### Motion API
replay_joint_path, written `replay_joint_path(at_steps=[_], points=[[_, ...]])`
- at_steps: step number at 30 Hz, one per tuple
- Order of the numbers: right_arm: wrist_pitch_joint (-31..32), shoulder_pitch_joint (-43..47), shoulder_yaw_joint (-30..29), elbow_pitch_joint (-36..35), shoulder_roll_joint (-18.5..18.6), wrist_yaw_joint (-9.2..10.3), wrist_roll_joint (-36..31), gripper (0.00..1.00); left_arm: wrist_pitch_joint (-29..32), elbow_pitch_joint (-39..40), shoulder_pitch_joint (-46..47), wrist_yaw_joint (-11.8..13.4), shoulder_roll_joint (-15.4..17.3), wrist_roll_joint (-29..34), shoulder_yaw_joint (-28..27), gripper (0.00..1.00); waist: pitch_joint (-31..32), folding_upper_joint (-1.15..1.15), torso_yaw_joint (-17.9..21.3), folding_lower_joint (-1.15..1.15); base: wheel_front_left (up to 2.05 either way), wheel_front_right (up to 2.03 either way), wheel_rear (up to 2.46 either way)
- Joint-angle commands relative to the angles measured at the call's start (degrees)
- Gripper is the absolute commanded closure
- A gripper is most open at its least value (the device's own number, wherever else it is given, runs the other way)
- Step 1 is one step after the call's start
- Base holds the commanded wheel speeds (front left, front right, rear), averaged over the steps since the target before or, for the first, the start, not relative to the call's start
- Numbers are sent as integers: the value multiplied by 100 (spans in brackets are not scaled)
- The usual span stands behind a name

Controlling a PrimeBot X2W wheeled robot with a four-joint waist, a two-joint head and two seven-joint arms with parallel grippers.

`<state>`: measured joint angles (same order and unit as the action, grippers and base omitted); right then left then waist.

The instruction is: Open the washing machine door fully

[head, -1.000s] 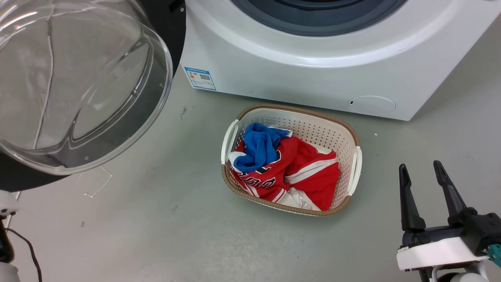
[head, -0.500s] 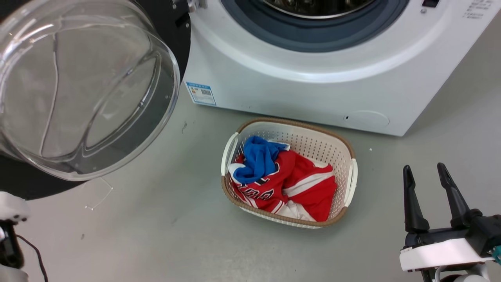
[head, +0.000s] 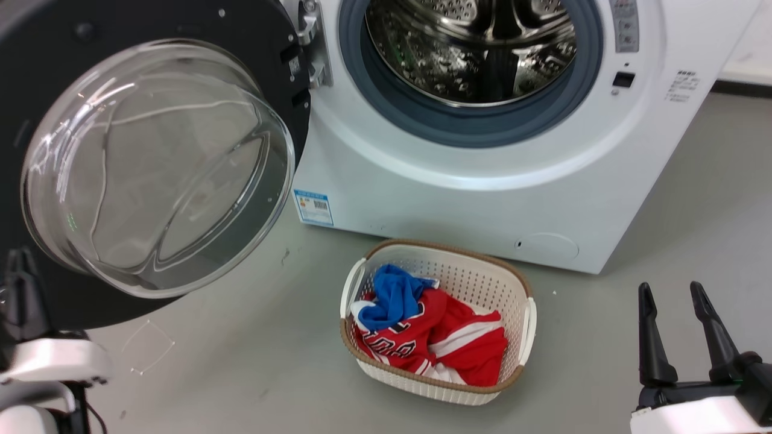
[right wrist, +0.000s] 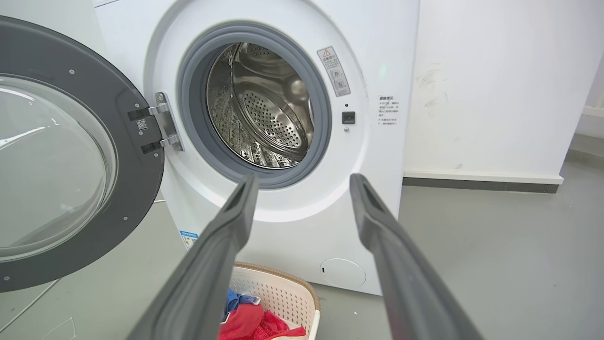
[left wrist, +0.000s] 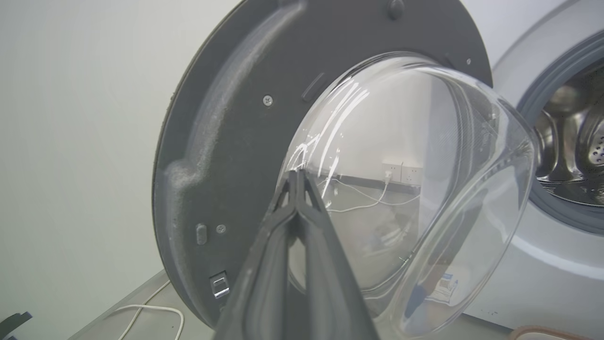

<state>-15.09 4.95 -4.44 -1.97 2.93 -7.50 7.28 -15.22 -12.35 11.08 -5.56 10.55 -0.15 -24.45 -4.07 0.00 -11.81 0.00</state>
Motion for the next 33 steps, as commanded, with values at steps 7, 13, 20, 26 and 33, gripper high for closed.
replay_joint_path(at_steps=[7,13,20,26,33], points=[[-11,259,-164,-159,-11,1,30,0,13,570,-613,-75,-297,115,474,100,419,0,188,0,0,0,0],[-10,368,-207,-224,-11,1,23,0,13,947,-991,-103,-503,140,999,100,520,0,370,0,0,0,0],[-10,463,-208,-253,-10,1,13,0,13,1130,-1176,-133,-627,118,1571,100,538,0,607,0,0,0,0],[-10,525,-194,-183,-11,1,38,0,13,1048,-1332,-88,-688,37,1957,100,533,0,823,0,0,0,0],[-10,577,-200,-154,-11,1,47,0,13,928,-1410,30,-726,-39,2179,100,503,0,1038,0,0,0,0]])
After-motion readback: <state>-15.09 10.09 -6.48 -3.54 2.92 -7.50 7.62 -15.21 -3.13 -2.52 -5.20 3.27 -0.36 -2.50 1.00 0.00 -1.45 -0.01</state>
